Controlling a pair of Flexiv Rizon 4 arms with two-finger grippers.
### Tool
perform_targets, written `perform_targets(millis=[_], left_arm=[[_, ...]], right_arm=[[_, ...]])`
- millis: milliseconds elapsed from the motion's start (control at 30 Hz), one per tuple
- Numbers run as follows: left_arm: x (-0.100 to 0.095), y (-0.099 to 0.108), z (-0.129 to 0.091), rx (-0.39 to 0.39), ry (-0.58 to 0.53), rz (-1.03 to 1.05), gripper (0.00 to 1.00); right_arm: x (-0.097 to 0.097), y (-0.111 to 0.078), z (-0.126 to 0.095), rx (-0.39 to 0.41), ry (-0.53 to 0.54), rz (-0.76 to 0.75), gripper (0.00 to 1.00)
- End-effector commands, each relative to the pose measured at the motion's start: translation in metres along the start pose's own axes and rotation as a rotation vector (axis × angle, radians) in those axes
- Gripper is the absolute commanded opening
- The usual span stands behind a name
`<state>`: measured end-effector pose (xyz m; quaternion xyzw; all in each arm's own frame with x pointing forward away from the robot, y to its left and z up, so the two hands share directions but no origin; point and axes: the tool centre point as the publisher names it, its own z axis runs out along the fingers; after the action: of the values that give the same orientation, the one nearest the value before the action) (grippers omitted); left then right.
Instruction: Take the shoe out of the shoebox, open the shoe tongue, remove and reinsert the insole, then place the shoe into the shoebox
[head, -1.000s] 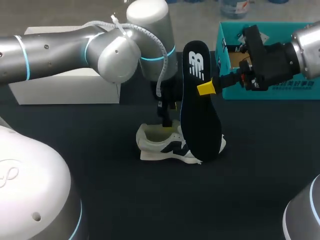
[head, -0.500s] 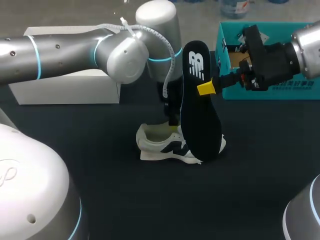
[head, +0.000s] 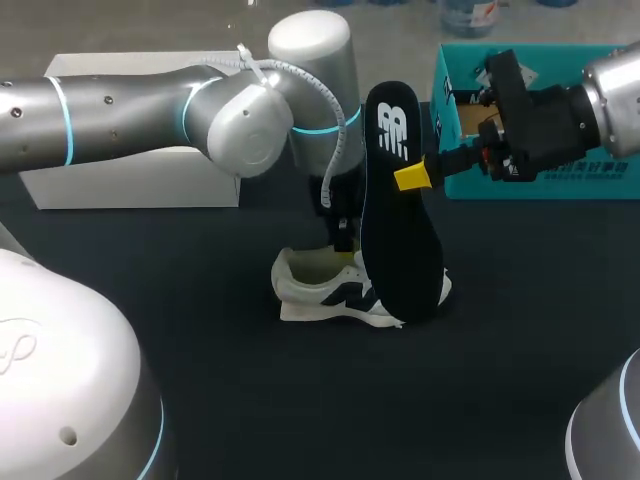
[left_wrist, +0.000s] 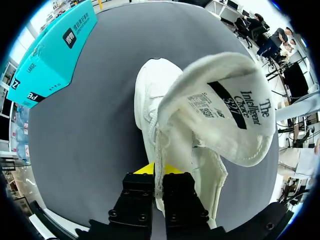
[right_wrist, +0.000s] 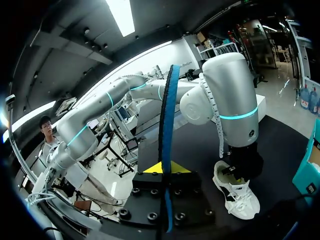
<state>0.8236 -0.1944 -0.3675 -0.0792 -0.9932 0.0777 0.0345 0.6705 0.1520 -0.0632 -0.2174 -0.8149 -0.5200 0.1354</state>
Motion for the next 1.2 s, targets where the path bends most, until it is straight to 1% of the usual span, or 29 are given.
perform_targets(millis=[33, 333, 400, 433, 467, 500, 533, 567, 600, 633, 667, 700, 733, 767, 800, 867, 900, 933, 967, 1000, 1033, 1067, 1200], left_arm=[[0.005, 0.002, -0.003, 0.000, -0.008, 0.002, 0.00], [0.005, 0.002, -0.003, 0.000, -0.008, 0.002, 0.00], [0.010, 0.009, -0.012, 0.025, 0.039, 0.156, 0.00], [0.012, 0.012, -0.016, 0.014, 0.069, 0.242, 0.00], [0.013, 0.016, -0.021, 0.039, 0.094, 0.302, 0.00], [0.013, 0.019, -0.025, 0.009, 0.112, 0.384, 0.00], [0.013, 0.024, -0.029, 0.039, 0.143, 0.464, 0.00], [0.012, 0.028, -0.032, 0.038, 0.188, 0.559, 0.00], [0.010, 0.031, -0.033, 0.055, 0.245, 0.624, 0.00], [0.004, 0.034, -0.036, 0.096, 0.288, 0.626, 0.00], [0.002, 0.035, -0.037, 0.056, 0.287, 0.684, 0.00], [0.001, 0.036, -0.039, 0.069, 0.289, 0.706, 0.00], [-0.001, 0.037, -0.043, 0.094, 0.316, 0.750, 0.00], [0.000, 0.038, -0.047, 0.086, 0.312, 0.839, 0.00], [0.001, 0.038, -0.049, 0.095, 0.312, 0.875, 0.00], [0.004, 0.038, -0.058, 0.125, 0.325, 1.070, 0.00], [0.006, 0.037, -0.063, 0.132, 0.331, 1.107, 0.00], [0.007, 0.036, -0.067, 0.167, 0.352, 1.180, 0.00], [0.007, 0.036, -0.070, 0.175, 0.357, 1.249, 0.00], [0.008, 0.035, -0.073, 0.165, 0.353, 1.276, 0.00], [0.009, 0.033, -0.075, 0.155, 0.338, 1.253, 0.00], [0.008, 0.030, -0.077, 0.115, 0.250, 1.138, 0.00], [0.008, 0.030, -0.077, 0.115, 0.250, 1.138, 0.00]], right_arm=[[-0.001, 0.000, 0.002, 0.001, -0.001, 0.001, 0.00], [-0.001, 0.000, 0.002, 0.001, -0.001, 0.001, 0.00], [-0.001, 0.000, 0.002, 0.001, -0.001, 0.001, 0.00], [-0.001, 0.000, 0.002, 0.001, -0.001, 0.001, 0.00], [-0.001, 0.000, 0.002, 0.001, -0.001, 0.001, 0.00], [-0.001, 0.000, 0.002, 0.001, -0.001, 0.001, 0.00], [-0.001, 0.000, 0.002, 0.001, -0.001, 0.001, 0.00], [-0.001, 0.000, 0.002, 0.001, -0.001, 0.001, 0.00], [-0.001, 0.000, 0.002, 0.001, -0.001, 0.001, 0.00], [-0.001, 0.000, 0.002, 0.001, -0.001, 0.001, 0.00], [-0.001, 0.000, 0.002, 0.001, -0.001, 0.001, 0.00], [-0.001, 0.000, 0.002, 0.001, -0.001, 0.001, 0.00], [-0.001, 0.000, 0.002, 0.001, -0.001, 0.001, 0.00], [-0.001, 0.000, 0.002, 0.001, -0.001, 0.001, 0.00], [-0.001, 0.000, 0.002, 0.001, -0.001, 0.001, 0.00], [-0.001, 0.000, 0.002, 0.001, -0.001, 0.001, 0.00], [-0.001, 0.000, 0.002, 0.001, -0.001, 0.001, 0.00], [-0.001, 0.000, 0.002, 0.001, -0.001, 0.001, 0.00], [-0.001, 0.000, 0.002, 0.001, -0.001, 0.001, 0.00], [-0.001, 0.000, 0.002, 0.001, -0.001, 0.001, 0.00], [-0.001, 0.000, 0.002, 0.001, -0.001, 0.001, 0.00], [-0.001, 0.000, 0.002, 0.001, -0.001, 0.001, 0.00], [-0.001, 0.000, 0.002, 0.001, -0.001, 0.001, 0.00]])
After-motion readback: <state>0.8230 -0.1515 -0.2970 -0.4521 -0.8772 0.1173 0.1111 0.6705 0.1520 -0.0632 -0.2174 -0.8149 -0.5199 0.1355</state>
